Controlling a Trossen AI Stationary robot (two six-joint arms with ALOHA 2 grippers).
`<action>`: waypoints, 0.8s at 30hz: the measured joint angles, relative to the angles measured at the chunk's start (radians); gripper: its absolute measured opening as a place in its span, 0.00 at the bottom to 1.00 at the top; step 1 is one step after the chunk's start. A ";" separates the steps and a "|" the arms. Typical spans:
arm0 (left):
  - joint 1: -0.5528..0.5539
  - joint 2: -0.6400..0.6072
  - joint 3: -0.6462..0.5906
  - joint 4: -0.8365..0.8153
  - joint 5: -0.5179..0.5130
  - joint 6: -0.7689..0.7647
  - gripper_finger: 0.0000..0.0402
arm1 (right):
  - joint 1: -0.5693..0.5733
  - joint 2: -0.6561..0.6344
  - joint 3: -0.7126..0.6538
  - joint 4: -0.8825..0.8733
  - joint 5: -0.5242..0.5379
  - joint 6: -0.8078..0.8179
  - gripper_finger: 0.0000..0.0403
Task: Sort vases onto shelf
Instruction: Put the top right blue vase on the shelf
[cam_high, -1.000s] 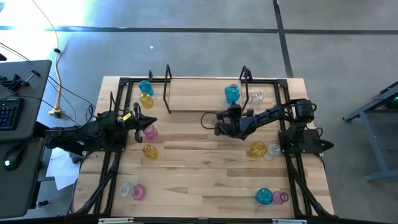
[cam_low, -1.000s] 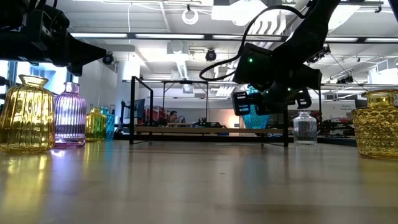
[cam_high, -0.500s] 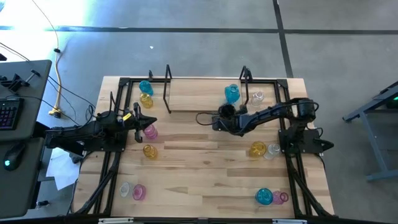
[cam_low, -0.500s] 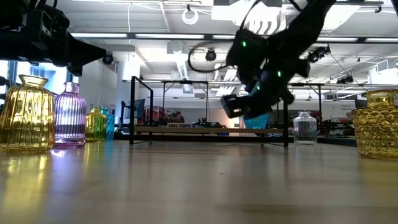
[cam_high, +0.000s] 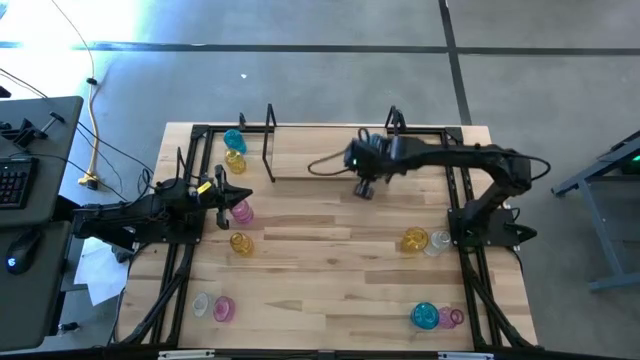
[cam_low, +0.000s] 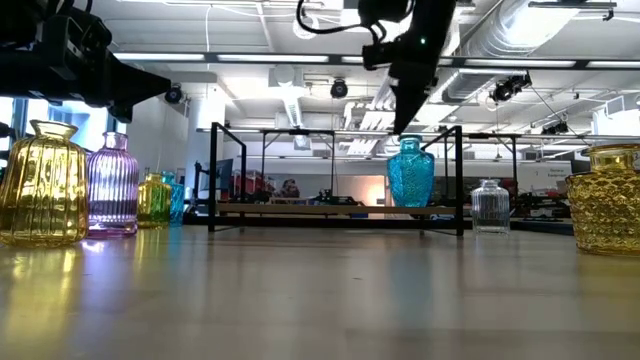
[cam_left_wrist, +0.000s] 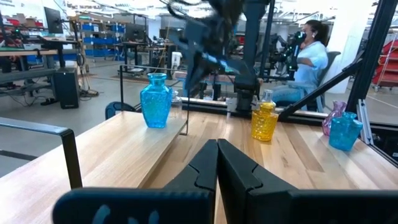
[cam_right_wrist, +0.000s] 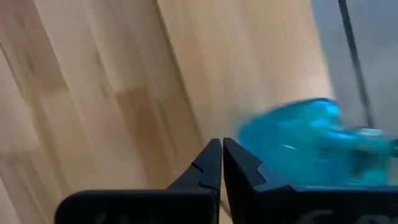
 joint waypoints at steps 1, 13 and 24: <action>0.000 0.000 0.000 0.000 0.000 0.000 0.00 | -0.017 0.009 0.036 -0.048 -0.014 -0.037 0.00; 0.000 0.000 0.000 -0.014 -0.002 0.000 0.00 | -0.137 0.103 0.063 -0.149 -0.110 -0.260 0.00; 0.000 0.000 0.000 -0.018 -0.003 0.000 0.00 | -0.157 0.122 0.057 -0.076 0.000 -0.242 0.00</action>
